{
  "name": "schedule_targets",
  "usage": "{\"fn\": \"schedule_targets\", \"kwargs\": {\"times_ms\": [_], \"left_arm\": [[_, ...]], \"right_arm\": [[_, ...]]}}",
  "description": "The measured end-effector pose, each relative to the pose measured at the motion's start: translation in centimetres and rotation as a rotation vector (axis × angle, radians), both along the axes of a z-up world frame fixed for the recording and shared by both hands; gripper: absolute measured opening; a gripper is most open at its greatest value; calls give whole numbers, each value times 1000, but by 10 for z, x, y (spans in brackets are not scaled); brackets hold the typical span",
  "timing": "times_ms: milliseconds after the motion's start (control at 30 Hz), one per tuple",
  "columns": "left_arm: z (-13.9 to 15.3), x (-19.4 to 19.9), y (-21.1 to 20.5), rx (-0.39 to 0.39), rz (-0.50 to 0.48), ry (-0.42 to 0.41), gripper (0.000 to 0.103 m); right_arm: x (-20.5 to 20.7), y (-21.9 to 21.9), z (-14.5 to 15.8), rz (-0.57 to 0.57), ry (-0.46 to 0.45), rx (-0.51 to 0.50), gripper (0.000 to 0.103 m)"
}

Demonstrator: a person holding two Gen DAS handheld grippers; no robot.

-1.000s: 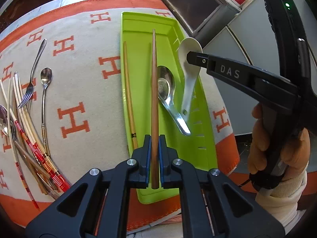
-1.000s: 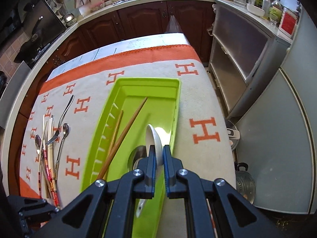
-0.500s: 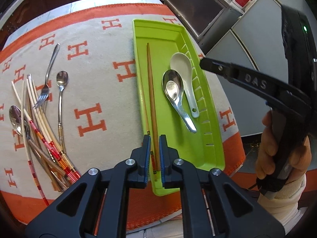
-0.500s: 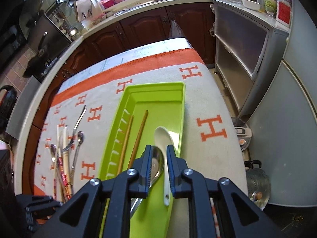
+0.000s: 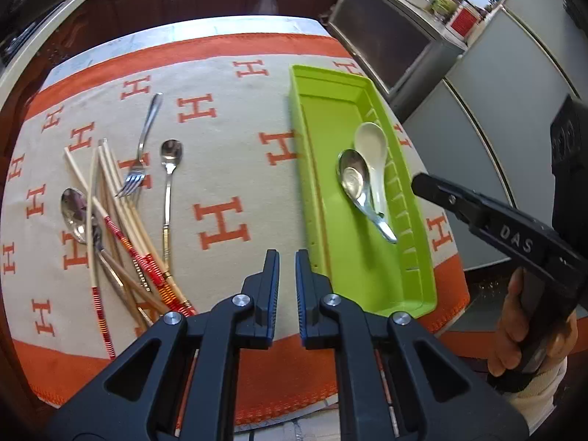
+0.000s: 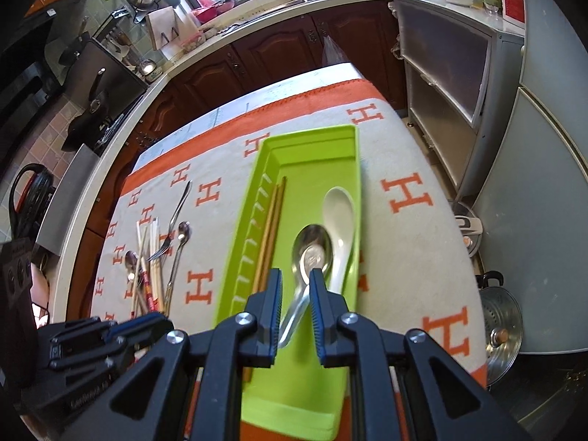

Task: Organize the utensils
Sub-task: 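Place the chopstick in the green tray with the left tool while the right tool places the white spoon, then move both open tools back over the utensil pile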

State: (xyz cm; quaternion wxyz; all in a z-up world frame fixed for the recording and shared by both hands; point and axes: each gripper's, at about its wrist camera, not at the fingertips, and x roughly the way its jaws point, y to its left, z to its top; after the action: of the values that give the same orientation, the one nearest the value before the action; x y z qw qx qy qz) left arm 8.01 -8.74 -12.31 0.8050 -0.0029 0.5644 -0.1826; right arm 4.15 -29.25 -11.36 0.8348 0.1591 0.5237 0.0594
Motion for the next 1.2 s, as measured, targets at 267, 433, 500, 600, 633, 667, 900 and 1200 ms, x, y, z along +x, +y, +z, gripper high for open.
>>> {"fn": "schedule_targets", "kwargs": {"times_ms": [267,433,500,600,633,667,900,1200], "left_arm": [[12,-10,46,-2,87,-90,6],[18,-13,78,19,120,-121,6],[19,-11,92,20,139,-117,6],[19,-8,116,27,166,-110,6],[19,-8,126,34,182,-114,6],[19,-7,132,38,192,-116,6],[14,-7,176,12,257,-131,35],[-22,2,190,-4,239,-71,36]], "right_arm": [[-8,22,2,41,8,18,15],[-6,43,7,84,1,26,15],[-4,54,8,104,1,32,15],[-1,69,7,133,7,38,15],[0,72,7,140,8,39,15],[1,77,7,150,10,39,15],[13,116,6,232,11,31,15],[32,166,-7,325,19,28,15]]}}
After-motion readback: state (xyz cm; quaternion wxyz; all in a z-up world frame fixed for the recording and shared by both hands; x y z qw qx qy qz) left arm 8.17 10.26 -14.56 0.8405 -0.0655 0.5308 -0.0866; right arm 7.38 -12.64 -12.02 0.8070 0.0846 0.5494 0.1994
